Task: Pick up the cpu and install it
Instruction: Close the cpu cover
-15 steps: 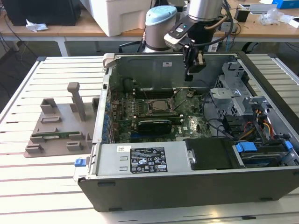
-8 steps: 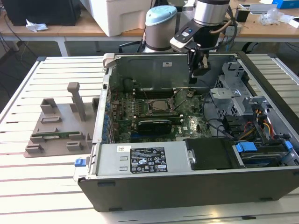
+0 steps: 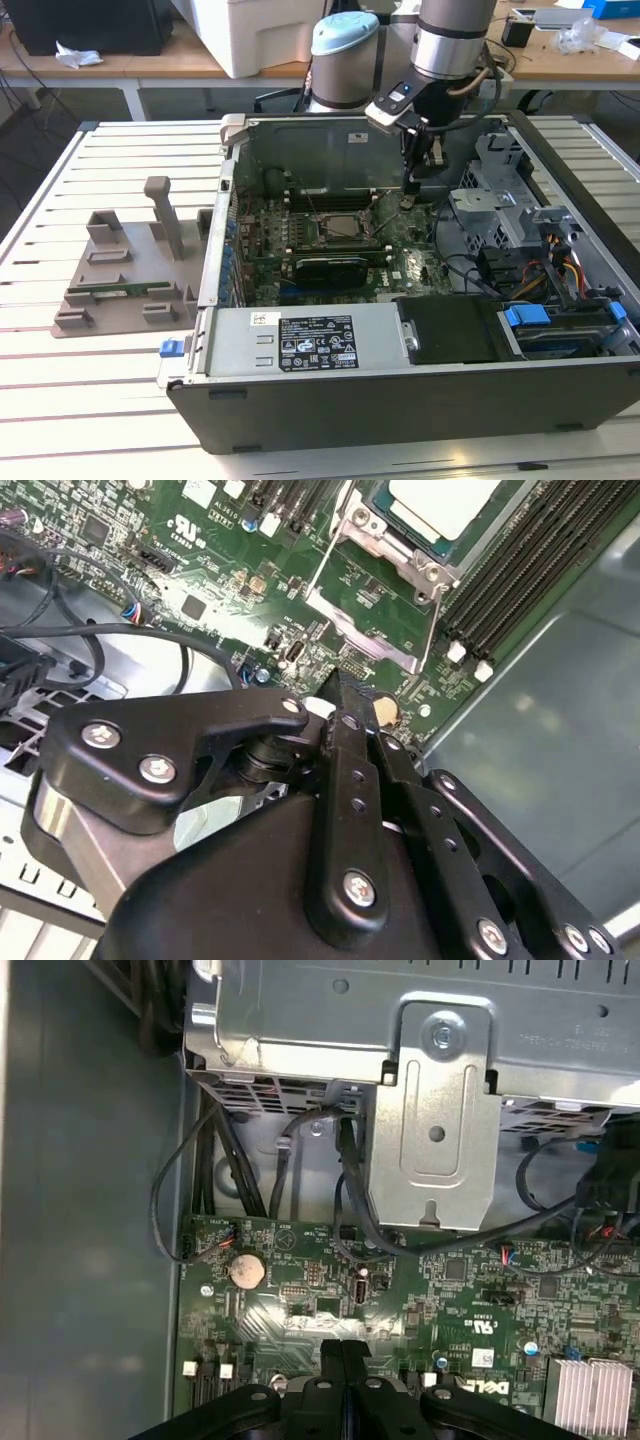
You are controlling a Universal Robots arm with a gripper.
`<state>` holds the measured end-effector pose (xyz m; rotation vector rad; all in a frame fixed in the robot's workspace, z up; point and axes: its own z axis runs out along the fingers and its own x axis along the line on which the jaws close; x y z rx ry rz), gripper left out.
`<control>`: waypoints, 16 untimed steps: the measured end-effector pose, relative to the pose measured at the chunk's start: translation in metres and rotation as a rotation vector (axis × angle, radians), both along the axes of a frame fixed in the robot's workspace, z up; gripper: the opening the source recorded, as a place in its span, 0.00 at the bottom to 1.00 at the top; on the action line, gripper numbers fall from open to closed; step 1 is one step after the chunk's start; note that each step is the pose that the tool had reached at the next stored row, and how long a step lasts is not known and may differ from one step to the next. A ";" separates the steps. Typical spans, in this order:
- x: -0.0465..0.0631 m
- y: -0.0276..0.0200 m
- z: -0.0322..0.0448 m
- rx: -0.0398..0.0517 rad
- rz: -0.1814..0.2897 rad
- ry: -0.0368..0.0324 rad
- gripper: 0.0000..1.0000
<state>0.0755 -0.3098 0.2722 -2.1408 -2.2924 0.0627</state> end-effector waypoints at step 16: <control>-0.005 0.0002 -0.0278 0.0054 0.000 0.0010 0.11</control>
